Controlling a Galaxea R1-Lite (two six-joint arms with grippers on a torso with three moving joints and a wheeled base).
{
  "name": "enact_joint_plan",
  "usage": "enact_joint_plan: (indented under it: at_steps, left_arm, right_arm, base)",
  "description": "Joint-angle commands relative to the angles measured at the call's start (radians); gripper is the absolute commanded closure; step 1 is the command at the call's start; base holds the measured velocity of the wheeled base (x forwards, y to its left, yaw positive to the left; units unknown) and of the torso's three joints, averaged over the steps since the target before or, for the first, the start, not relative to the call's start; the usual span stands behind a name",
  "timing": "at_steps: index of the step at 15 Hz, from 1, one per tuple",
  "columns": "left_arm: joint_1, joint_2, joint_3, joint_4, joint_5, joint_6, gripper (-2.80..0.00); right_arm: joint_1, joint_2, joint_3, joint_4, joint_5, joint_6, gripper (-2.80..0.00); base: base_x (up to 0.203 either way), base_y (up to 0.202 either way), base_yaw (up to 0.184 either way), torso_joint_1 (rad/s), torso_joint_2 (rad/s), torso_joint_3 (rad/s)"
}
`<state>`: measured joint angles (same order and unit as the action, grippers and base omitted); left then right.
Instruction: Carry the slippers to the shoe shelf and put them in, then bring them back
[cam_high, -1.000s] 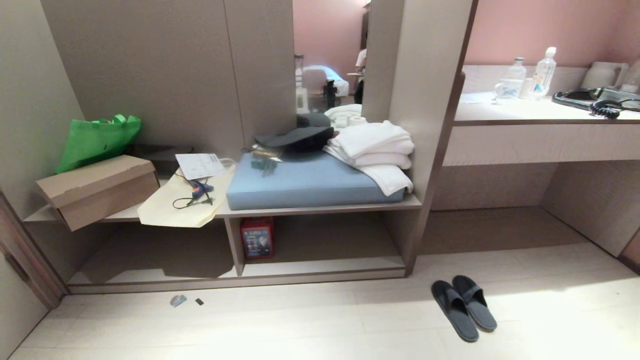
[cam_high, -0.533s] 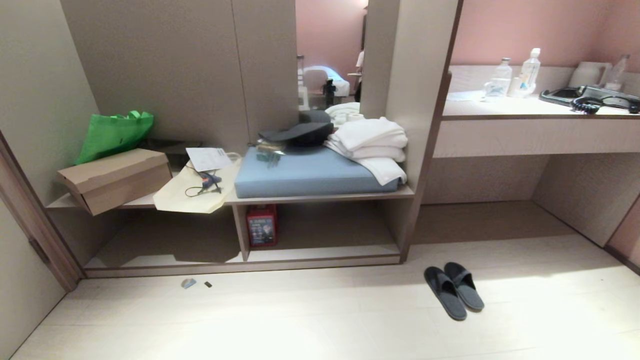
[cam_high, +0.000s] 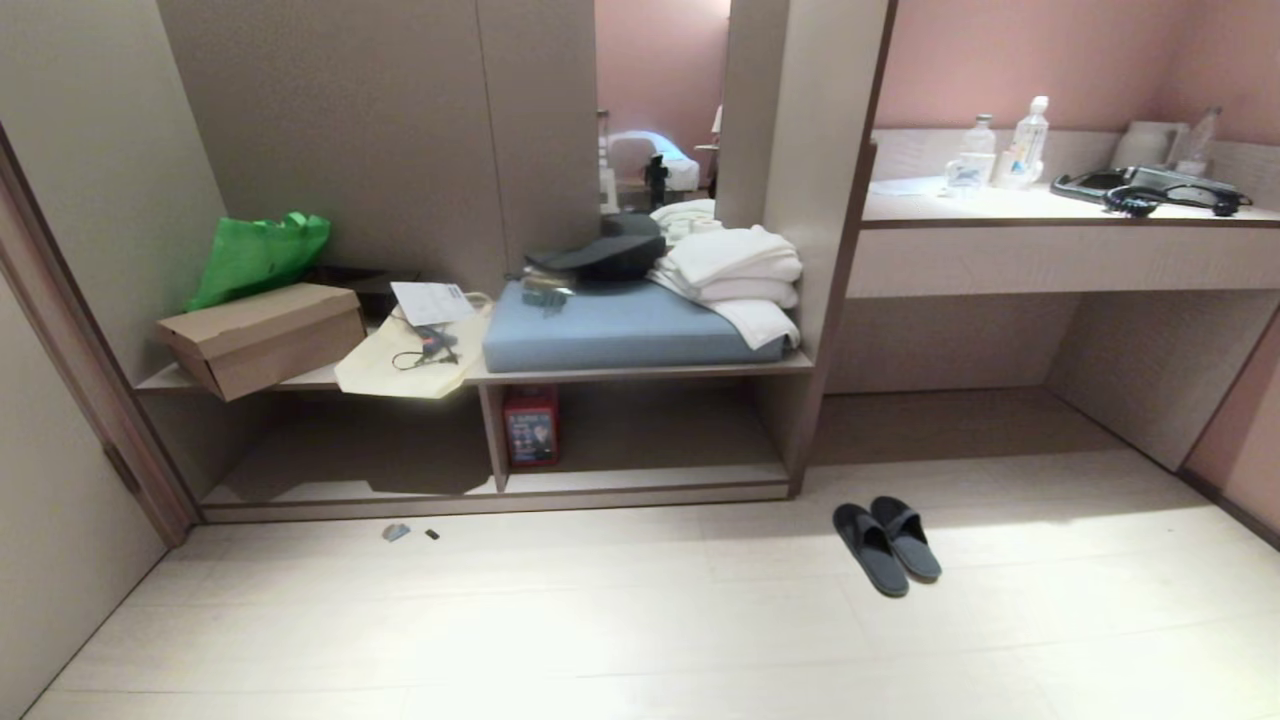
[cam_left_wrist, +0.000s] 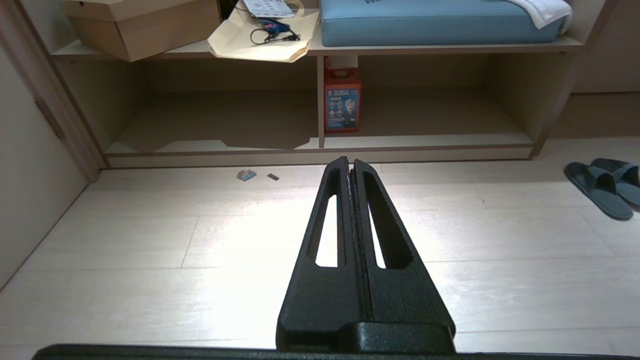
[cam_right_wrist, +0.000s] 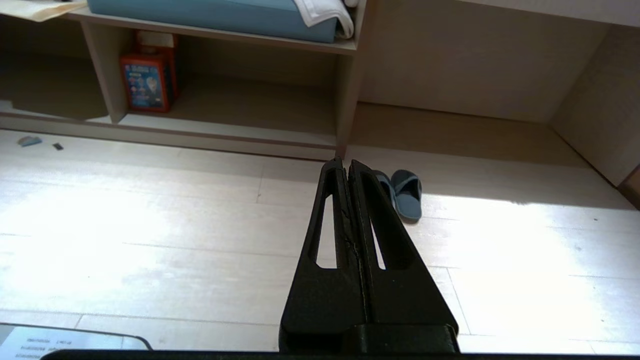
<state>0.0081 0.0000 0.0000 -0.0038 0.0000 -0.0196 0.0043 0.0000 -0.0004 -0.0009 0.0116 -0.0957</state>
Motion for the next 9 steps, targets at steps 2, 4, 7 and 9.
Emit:
enact_joint_plan:
  at_steps: [2,4,7,9]
  left_arm:
    - [0.001,0.002,0.000,-0.001,0.000,0.000,0.00]
    - [0.000,0.002,0.000,-0.001,0.000,0.000,0.00]
    - [0.001,0.002,0.000,-0.001,0.000,0.000,0.00]
    - [0.000,0.002,0.000,-0.001,0.000,0.000,0.00]
  right_arm:
    - [0.000,0.002,0.000,0.000,0.001,-0.001,0.00]
    - [0.000,0.002,0.000,-0.001,0.001,-0.002,0.00]
    - [0.000,0.002,0.000,-0.001,0.001,-0.002,0.00]
    - [0.000,0.002,0.000,-0.001,0.001,-0.002,0.00]
  base:
    - [-0.195,0.000,0.002,0.002,0.00,0.001]
    - [-0.196,0.000,0.001,0.003,0.00,0.005]
    - [-0.193,0.000,0.001,0.004,0.00,0.003]
    - [-0.197,0.000,-0.001,0.002,0.00,-0.001]
